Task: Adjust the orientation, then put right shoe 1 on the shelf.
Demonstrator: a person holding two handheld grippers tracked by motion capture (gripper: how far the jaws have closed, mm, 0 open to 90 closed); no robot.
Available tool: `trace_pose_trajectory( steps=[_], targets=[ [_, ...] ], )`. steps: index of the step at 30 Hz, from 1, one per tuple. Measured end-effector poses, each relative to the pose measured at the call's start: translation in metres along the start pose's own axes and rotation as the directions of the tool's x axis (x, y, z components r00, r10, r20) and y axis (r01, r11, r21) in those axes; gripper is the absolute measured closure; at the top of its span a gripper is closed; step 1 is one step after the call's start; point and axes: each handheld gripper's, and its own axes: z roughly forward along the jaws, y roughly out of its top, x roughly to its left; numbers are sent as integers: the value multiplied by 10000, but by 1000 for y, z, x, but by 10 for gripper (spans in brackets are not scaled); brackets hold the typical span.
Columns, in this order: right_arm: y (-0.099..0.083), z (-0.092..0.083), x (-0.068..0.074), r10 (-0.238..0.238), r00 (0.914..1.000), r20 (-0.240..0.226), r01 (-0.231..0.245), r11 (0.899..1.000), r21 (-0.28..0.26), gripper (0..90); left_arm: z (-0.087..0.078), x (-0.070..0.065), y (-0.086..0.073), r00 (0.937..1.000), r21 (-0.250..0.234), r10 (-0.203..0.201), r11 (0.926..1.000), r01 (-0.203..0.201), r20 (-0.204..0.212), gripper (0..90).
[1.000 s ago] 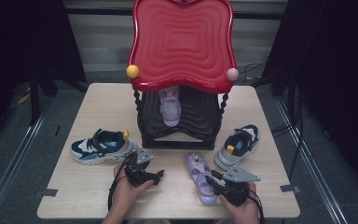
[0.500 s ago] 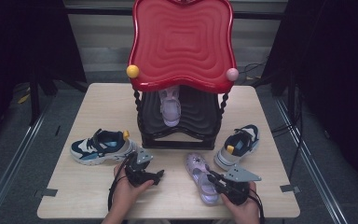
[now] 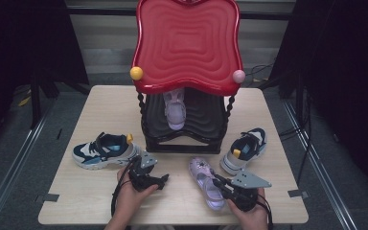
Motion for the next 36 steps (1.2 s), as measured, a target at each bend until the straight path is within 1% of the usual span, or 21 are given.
trace_pose_trajectory(
  steps=[4, 6, 7, 11, 15, 21, 25, 30, 36],
  targets=[
    [5, -5, 1, 77, 9999, 121, -74, 9998, -203, 829, 0, 0, 0, 10000, -1, 1, 10000, -1, 1, 152],
    [8, -8, 1, 234, 9996, 170, -229, 9993, -292, 829, 0, 0, 0, 10000, -2, 1, 10000, -1, 1, 152],
    [10, -11, 0, 249, 9995, 190, -241, 9989, -401, 829, 0, 0, 0, 10000, 3, 9, 10000, -9, 0, 152],
    [15, -15, 0, 214, 9995, 247, -201, 9984, -523, 829, 0, 0, 0, 10000, -17, 7, 10000, -7, 22, 152],
    [22, -22, -3, 436, 9982, 411, -404, 9964, -748, 829, 0, 0, 0, 10000, -8, 14, 10000, -14, 21, 152],
    [28, -27, -4, 308, 9980, 543, -260, 9960, -859, 828, 0, 0, 0, 10000, -18, 11, 10000, -11, 20, 152],
    [33, -30, -5, 494, 9972, 567, -433, 9936, -1046, 828, 0, 0, 0, 10000, 4, 13, 10000, -13, 1, 152],
    [40, -33, -5, 319, 9971, 690, -234, 9924, -1208, 829, 0, 0, 0, 10000, 15, 19, 10000, -19, 2, 152],
    [48, -33, -3, 347, 9972, 667, -257, 9909, -1319, 829, 0, 0, 0, 10000, -16, 0, 10000, 0, 18, 152]
  ],
)
